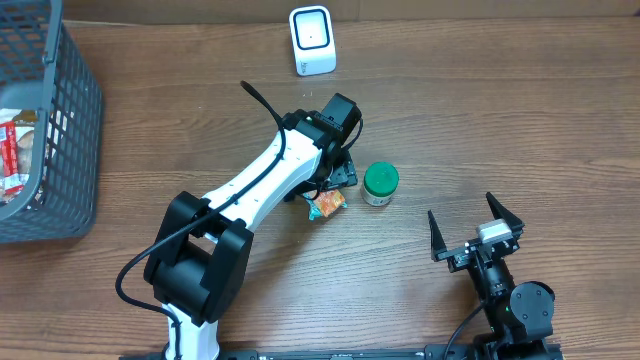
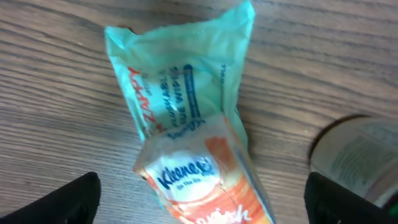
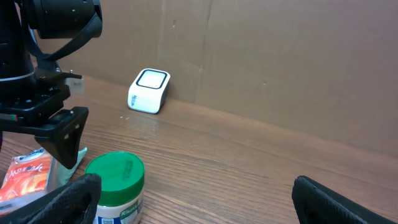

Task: Scan the item barcode
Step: 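Lower the wipes bag onto the table left of the jar and release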

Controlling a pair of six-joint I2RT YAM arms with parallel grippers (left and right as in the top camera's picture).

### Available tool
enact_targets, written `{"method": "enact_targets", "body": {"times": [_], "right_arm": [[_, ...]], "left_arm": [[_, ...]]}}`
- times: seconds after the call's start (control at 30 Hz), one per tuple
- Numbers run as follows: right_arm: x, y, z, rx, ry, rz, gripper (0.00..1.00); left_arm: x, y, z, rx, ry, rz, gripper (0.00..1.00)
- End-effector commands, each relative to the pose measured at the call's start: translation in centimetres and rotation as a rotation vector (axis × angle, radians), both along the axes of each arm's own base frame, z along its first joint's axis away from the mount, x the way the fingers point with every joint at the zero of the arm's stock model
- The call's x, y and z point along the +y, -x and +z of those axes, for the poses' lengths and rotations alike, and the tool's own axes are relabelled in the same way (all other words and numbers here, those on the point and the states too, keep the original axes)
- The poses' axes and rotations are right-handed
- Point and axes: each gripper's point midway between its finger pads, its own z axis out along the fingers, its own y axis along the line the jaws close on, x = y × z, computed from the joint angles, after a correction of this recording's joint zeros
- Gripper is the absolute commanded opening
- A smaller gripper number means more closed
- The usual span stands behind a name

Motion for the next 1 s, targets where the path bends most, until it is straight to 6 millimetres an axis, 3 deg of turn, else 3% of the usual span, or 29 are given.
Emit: {"method": "enact_targets", "body": {"times": [0.0,0.33,0.53,0.97], "right_arm": [[0.0,0.0,-0.3,-0.001,0.0,-0.002,1.0],[0.0,0.0,-0.3,-0.001,0.0,-0.002,1.0],[0.0,0.0,-0.3,-0.001,0.0,-0.002,1.0],[0.0,0.0,-0.3,-0.001,0.0,-0.002,1.0]], "left_arm": [[-0.9,0.8,0.4,0.03,0.059,-0.026,0.96],[0.1,2.8,0.2,0.102,0.008,-0.067,0.98],[-0.7,3.7,0.0,0.101,-0.015,-0.104,0.98],[-0.3,3.4,0.0,0.048,-0.094,-0.128,0.99]]}}
